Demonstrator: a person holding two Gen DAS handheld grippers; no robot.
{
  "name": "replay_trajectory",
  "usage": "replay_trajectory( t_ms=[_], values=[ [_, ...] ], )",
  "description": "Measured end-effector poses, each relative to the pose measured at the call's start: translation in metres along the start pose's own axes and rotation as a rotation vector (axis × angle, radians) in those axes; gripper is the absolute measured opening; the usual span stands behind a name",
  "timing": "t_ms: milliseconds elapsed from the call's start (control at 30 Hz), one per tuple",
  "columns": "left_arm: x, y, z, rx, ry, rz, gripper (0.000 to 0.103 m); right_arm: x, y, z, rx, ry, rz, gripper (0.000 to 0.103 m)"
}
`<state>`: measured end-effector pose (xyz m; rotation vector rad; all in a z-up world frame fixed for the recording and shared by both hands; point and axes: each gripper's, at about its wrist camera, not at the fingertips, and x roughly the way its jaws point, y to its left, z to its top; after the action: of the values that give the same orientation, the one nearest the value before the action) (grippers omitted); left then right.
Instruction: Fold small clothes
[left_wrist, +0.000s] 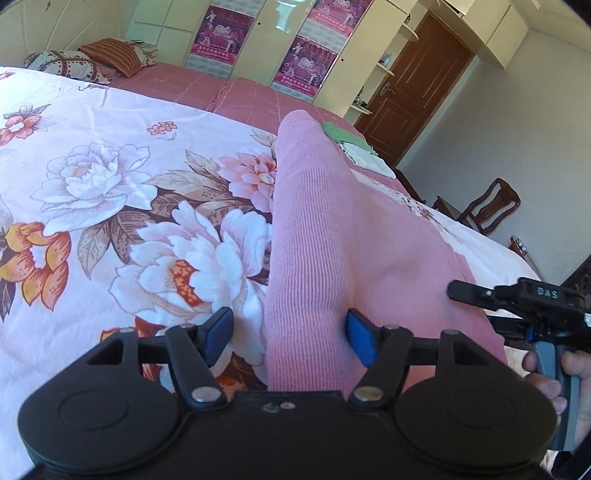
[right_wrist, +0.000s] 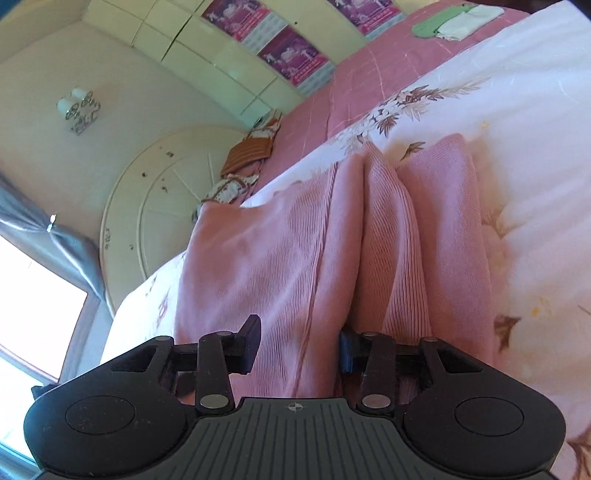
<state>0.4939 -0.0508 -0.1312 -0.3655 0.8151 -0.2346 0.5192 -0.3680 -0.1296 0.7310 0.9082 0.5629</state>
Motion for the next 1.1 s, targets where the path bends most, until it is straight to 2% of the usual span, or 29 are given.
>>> replay_trajectory(
  t_ms=[100, 133, 167, 233, 333, 433, 467, 533, 600, 667, 733, 800, 900, 933, 967, 1100],
  values=[
    [-0.004, -0.001, 0.008, 0.001, -0.02, -0.009, 0.07, 0.01, 0.01, 0.002, -0.045, 0.019, -0.028, 0.041],
    [-0.004, -0.002, 0.01, 0.013, -0.037, -0.01, 0.07, 0.012, 0.016, 0.002, -0.085, 0.03, -0.052, 0.021],
    [-0.004, -0.004, 0.013, 0.021, -0.049, -0.01, 0.07, 0.015, 0.023, 0.001, -0.134, 0.047, -0.104, 0.011],
    [-0.001, -0.007, 0.021, 0.029, -0.058, 0.005, 0.07, 0.015, 0.037, -0.002, -0.222, 0.049, -0.167, 0.011],
    [0.008, -0.017, 0.031, 0.047, -0.029, 0.015, 0.066, 0.004, 0.064, -0.012, -0.387, -0.011, -0.245, 0.009],
    [0.014, -0.039, 0.036, 0.115, 0.009, 0.0, 0.068, -0.02, 0.08, -0.017, -0.449, -0.075, -0.269, 0.008],
    [0.019, -0.047, 0.036, 0.139, 0.049, -0.009, 0.07, -0.03, 0.082, -0.018, -0.465, -0.09, -0.279, 0.008],
    [0.035, -0.062, 0.03, 0.209, 0.117, 0.019, 0.071, -0.047, 0.075, -0.021, -0.465, -0.106, -0.31, 0.008],
    [0.047, -0.067, 0.024, 0.231, 0.137, 0.044, 0.073, -0.039, 0.047, -0.021, -0.388, -0.05, -0.326, 0.008],
    [0.048, -0.066, 0.022, 0.22, 0.131, 0.039, 0.073, -0.026, 0.021, -0.024, -0.311, 0.001, -0.291, 0.008],
    [0.042, -0.063, 0.022, 0.215, 0.114, 0.03, 0.07, -0.034, 0.015, -0.022, -0.26, -0.04, -0.249, 0.011],
    [0.034, -0.059, 0.025, 0.202, 0.078, -0.002, 0.069, -0.046, 0.012, -0.017, -0.217, -0.1, -0.24, 0.022],
    [0.037, -0.053, 0.027, 0.176, 0.078, -0.004, 0.07, -0.054, 0.005, -0.002, -0.17, -0.141, -0.241, 0.022],
    [0.04, -0.051, 0.027, 0.161, 0.08, -0.008, 0.071, -0.052, 0.006, 0.004, -0.172, -0.143, -0.246, 0.017],
    [0.043, -0.05, 0.027, 0.157, 0.08, -0.01, 0.071, -0.05, 0.007, 0.006, -0.214, -0.154, -0.275, 0.005],
    [0.053, -0.053, 0.025, 0.189, 0.067, 0.008, 0.078, -0.035, 0.005, 0.011, -0.295, -0.113, -0.354, 0.004]
  ],
)
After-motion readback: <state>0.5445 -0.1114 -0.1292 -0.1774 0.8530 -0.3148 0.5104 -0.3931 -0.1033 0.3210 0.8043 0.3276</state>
